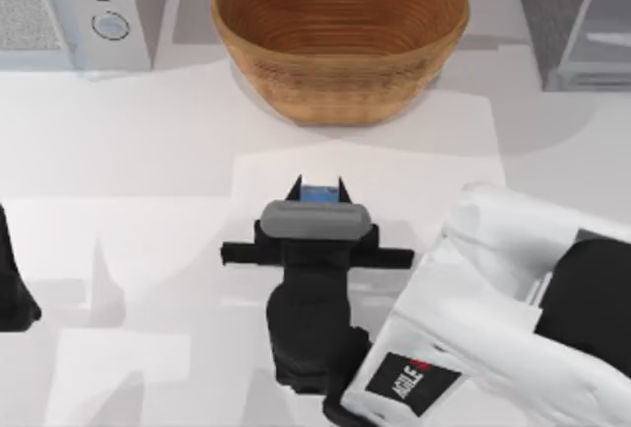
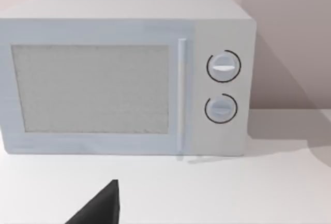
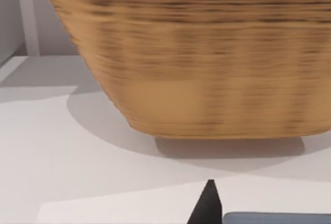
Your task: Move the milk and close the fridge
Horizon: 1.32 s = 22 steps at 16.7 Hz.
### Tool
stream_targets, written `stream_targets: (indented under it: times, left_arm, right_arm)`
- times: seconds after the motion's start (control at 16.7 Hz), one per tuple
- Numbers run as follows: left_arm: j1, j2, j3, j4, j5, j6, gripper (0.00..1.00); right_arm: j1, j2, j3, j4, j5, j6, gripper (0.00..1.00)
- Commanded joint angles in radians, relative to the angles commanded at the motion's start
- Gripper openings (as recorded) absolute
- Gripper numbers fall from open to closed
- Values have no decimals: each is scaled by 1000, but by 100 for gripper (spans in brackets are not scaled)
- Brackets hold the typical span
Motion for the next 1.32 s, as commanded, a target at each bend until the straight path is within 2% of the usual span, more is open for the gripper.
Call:
stream_targets:
  times: [0.72,0.84,1.08,1.32]
  left_arm:
    - [0,0,0,0,0,0,100]
    - [0,0,0,0,0,0,100]
    - [0,0,0,0,0,0,100]
    - [0,0,0,0,0,0,100]
  right_arm:
    - [-2,-107,-25,-81,-3,4,0]
    - [-34,-137,-46,-86,-36,3,0]
    - [-205,-287,-160,-119,-219,-3,0]
    - [-478,-516,-331,-172,-516,-7,0]
